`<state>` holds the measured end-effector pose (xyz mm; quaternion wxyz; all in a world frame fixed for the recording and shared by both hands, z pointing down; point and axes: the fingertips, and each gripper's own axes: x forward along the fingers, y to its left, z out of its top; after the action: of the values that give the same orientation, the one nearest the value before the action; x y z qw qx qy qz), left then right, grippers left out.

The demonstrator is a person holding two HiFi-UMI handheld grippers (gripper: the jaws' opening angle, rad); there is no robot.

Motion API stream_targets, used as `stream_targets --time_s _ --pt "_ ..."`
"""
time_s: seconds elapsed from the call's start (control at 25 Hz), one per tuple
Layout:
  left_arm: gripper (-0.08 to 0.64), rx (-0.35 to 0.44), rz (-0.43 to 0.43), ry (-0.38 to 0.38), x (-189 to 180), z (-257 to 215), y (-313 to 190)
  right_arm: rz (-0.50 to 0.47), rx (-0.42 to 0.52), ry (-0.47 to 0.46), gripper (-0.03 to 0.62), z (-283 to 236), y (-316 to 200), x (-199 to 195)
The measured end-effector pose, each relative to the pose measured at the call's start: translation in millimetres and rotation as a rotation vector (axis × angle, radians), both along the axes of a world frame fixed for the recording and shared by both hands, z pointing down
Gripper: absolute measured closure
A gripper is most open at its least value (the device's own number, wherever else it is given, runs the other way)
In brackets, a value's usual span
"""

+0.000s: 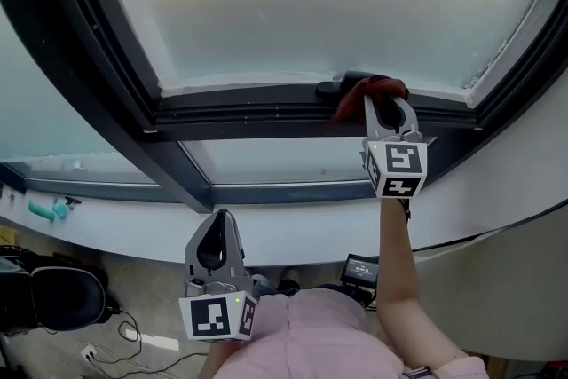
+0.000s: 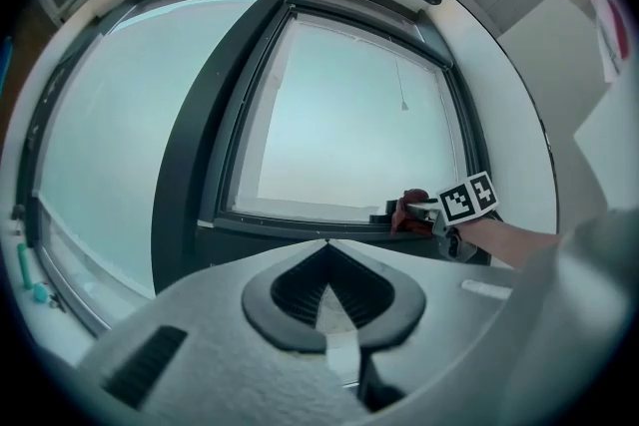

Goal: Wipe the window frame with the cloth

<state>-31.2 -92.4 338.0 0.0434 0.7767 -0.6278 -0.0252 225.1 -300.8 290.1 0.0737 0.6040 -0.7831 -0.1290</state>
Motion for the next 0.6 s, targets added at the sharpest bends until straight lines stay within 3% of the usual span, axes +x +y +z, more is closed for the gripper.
stream_targets --time_s 0.28,0.6 --pt "0.563 0.006 -0.020 -0.005 -6.0 -3.8 -4.7 -0.020 0.018 0.049 0.525 -1.8 -2.1 -1.0" --pt "0.563 0.000 -0.007 -0.006 -0.9 -1.0 -9.4 0.034 0.020 0.042 0.525 0.7 0.7 34.4"
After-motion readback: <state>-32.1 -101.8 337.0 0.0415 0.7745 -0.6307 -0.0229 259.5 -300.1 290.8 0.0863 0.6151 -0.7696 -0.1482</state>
